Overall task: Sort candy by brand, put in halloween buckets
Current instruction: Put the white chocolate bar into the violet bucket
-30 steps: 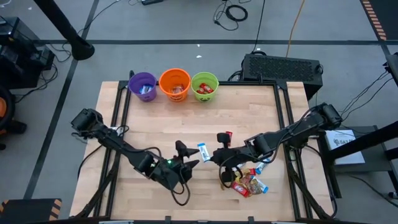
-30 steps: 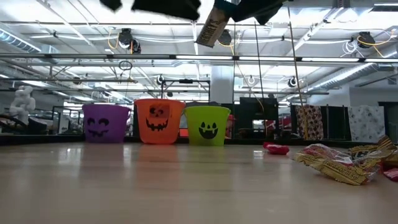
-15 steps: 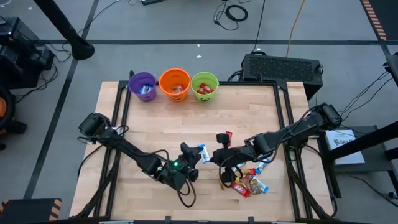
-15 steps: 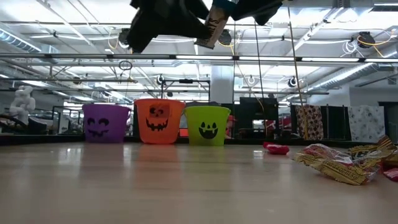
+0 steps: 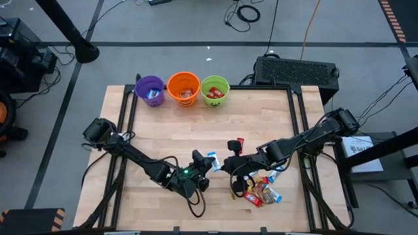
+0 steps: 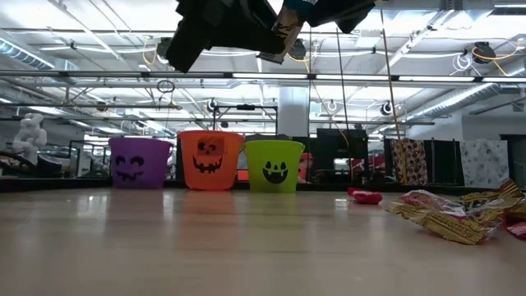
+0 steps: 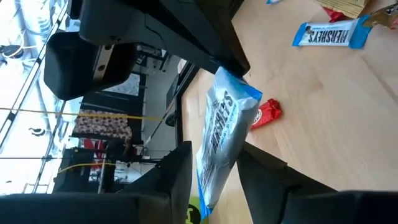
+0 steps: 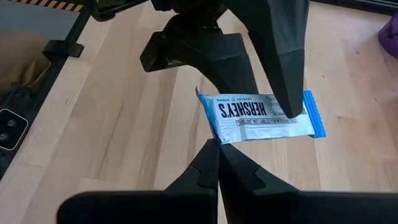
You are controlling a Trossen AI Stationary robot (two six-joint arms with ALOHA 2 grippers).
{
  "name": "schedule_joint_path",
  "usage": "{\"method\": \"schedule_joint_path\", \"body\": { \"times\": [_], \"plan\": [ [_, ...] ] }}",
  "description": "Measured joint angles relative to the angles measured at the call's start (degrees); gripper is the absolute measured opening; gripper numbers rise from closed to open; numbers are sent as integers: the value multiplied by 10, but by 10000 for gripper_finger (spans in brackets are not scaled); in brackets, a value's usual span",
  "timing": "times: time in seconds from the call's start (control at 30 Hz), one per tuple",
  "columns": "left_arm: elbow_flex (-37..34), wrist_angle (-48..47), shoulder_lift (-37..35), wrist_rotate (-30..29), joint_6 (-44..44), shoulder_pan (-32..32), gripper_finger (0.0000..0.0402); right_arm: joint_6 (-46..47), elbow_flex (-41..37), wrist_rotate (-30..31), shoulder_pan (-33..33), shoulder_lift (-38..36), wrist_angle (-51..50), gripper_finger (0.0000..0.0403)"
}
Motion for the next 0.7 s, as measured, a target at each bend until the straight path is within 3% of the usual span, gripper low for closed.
{"method": "schedule_joint_path", "body": {
  "times": [0.33, 0.7],
  "plan": [
    [0, 0, 0, 0, 0, 0, 70, 0, 0, 0, 0, 0, 0, 0],
    [0, -1, 0, 5, 0, 0, 63, 14, 0, 1, 0, 0, -3, 1]
  ]
}}
